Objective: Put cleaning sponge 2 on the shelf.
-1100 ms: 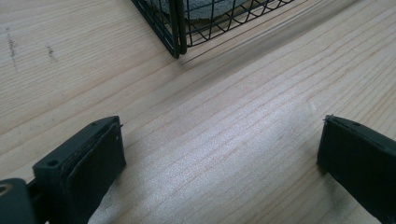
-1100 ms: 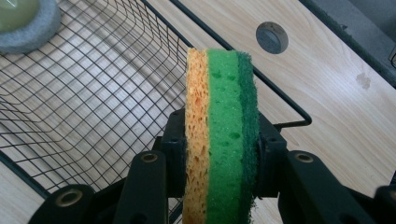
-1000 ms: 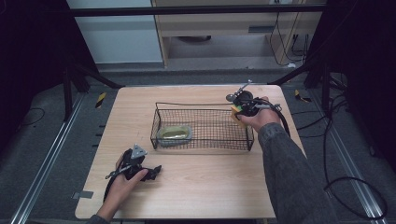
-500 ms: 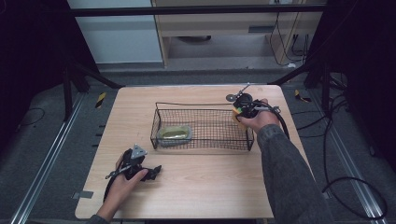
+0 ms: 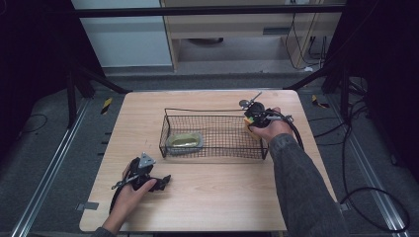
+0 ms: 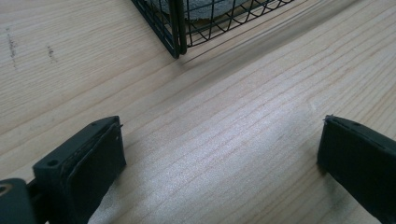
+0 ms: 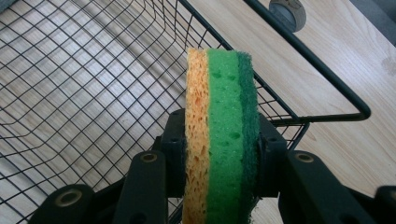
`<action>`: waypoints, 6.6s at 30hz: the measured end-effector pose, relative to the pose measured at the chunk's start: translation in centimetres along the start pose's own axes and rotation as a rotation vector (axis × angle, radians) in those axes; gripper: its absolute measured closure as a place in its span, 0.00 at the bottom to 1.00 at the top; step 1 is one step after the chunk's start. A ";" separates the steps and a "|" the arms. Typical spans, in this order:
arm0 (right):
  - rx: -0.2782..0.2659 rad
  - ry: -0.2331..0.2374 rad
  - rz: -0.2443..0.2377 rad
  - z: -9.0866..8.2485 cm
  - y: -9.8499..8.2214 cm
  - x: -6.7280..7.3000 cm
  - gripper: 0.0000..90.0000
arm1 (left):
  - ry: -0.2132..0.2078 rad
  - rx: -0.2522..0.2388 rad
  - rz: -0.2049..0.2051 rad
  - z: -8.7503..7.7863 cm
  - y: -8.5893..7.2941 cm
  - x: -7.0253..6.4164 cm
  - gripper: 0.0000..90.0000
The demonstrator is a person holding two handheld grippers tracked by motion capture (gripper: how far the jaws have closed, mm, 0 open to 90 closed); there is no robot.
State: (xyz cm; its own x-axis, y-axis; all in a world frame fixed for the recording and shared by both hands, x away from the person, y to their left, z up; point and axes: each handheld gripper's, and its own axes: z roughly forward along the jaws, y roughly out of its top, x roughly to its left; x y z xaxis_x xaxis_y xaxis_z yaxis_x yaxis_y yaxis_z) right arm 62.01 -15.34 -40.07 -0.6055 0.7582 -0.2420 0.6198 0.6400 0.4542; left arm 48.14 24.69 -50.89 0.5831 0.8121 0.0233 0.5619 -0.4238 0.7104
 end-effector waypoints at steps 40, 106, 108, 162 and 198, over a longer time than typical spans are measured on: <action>0.004 0.026 0.001 0.0 -0.1 1.3 0.61 | -0.002 -0.001 0.001 0.0 0.0 0.0 0.00; -0.211 0.020 0.195 -6.3 -4.3 -0.1 0.07 | -0.003 -0.003 0.001 0.0 0.0 0.0 0.00; -0.219 0.011 0.198 -6.5 -4.6 -0.4 0.07 | -0.003 -0.003 0.001 0.0 0.0 0.0 0.00; -0.329 -0.117 0.365 -7.1 -16.5 -3.7 0.11 | -0.004 -0.001 0.001 0.0 0.0 0.0 0.00; -0.247 -0.069 0.456 1.2 -19.8 -2.2 0.11 | -0.004 0.000 0.001 0.0 0.0 0.1 0.00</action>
State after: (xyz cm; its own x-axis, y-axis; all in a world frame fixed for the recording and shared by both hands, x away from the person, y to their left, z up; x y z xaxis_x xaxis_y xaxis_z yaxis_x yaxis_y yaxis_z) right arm 51.65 -29.50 -49.54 -0.2617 0.9648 -0.0243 0.6718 0.2002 0.7132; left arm 48.17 24.74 -50.90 0.5861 0.8100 0.0218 0.5608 -0.4249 0.7106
